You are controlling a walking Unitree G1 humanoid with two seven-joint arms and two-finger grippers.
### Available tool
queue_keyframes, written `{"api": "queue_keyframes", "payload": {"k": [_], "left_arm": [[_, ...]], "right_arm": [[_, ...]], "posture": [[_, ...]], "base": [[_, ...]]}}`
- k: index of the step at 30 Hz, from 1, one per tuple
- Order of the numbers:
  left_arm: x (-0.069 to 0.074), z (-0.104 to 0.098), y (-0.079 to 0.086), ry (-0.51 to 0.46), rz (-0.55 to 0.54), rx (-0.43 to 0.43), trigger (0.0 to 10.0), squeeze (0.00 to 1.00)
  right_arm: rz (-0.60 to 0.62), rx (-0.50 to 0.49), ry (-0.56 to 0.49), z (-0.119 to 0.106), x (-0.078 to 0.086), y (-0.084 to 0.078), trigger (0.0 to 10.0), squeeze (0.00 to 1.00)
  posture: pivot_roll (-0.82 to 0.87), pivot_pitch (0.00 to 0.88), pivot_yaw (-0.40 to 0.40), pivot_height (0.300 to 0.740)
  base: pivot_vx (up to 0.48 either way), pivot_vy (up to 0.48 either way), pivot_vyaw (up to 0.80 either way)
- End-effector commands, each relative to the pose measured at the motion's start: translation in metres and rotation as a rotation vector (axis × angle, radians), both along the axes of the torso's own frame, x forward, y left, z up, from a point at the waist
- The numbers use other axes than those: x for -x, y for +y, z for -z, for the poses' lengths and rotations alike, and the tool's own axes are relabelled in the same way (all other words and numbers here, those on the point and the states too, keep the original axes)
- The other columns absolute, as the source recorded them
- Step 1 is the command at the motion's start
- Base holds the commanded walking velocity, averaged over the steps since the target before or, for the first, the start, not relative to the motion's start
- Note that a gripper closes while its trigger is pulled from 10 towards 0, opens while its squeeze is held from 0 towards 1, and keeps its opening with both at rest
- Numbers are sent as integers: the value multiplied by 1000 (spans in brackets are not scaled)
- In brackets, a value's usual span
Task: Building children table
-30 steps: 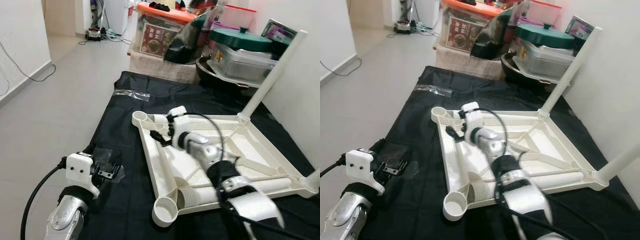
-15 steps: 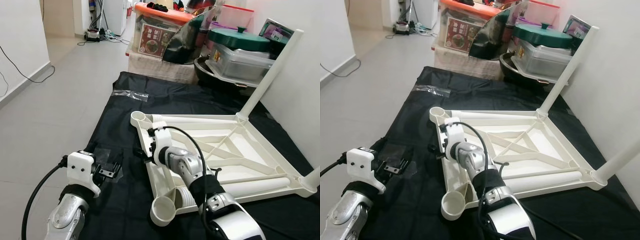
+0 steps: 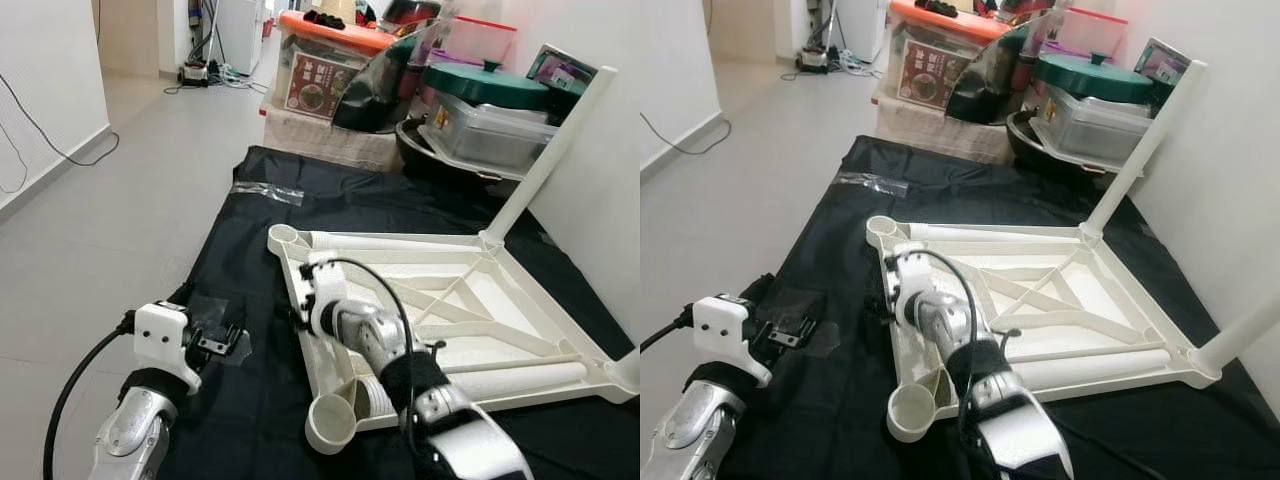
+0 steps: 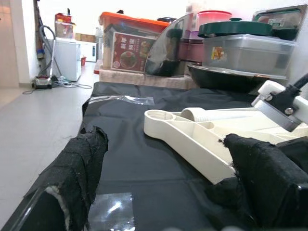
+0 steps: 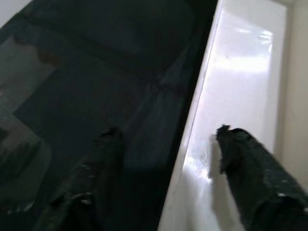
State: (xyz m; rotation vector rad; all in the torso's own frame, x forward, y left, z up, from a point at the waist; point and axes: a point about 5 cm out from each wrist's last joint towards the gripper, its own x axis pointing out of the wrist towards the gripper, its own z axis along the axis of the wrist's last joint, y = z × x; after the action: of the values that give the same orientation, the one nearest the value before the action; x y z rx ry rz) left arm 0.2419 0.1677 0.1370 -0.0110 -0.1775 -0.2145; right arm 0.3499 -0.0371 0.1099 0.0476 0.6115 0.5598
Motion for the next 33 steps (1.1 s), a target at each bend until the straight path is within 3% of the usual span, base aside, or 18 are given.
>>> {"api": "queue_keyframes", "payload": {"k": [1,3,4,6,7,13,21,22,23,25,27,28,30,33], "left_arm": [[0,5,-3,21,11,15,10000,0],[0,5,-3,22,11,15,10000,0],[0,5,-3,23,12,14,10000,0],[0,6,-3,23,12,14,10000,0],[0,6,-3,23,11,13,10000,0],[0,6,-4,24,9,14,10000,0],[1,7,-5,26,20,16,10000,0],[2,6,-6,26,20,17,10000,0],[2,6,-6,26,20,17,10000,0],[2,6,-6,25,20,19,10000,0],[2,6,-6,24,20,21,10000,0],[2,6,-6,24,20,21,10000,0],[2,5,-6,23,20,23,10000,0],[2,5,-6,23,20,23,10000,0]], "right_arm": [[-43,15,36,6,7,2,4196,0],[-83,29,72,12,11,5,4353,0],[-97,45,112,19,14,4,3647,0],[-102,54,140,24,15,4,3647,0],[-91,62,153,28,14,2,0,0],[-103,82,92,29,10,-4,0,0],[-479,120,-139,8,25,-20,0,0],[-580,131,-189,5,32,-29,0,0],[-580,131,-189,5,32,-29,0,0],[-788,190,-284,2,47,-53,0,0],[-942,264,-307,7,63,-81,0,0],[-942,264,-307,7,63,-81,0,0],[-1054,321,-307,12,76,-105,0,0],[-1076,332,-306,13,79,-109,0,0]], "posture": [[154,0,-235,740],[154,0,-236,740],[157,0,-242,740],[157,0,-242,740],[158,0,-245,740],[154,0,-243,740],[146,0,-238,740],[143,0,-238,740],[143,0,-238,740],[139,0,-237,740],[139,0,-237,740],[139,0,-237,740],[131,0,-233,740],[131,0,-233,740]], "base": [[0,0,0],[0,0,0],[0,0,0],[0,0,0],[0,0,0],[0,0,0],[0,0,0],[0,0,0],[0,0,0],[0,0,0],[0,0,0],[0,0,0],[0,0,0],[0,0,0]]}}
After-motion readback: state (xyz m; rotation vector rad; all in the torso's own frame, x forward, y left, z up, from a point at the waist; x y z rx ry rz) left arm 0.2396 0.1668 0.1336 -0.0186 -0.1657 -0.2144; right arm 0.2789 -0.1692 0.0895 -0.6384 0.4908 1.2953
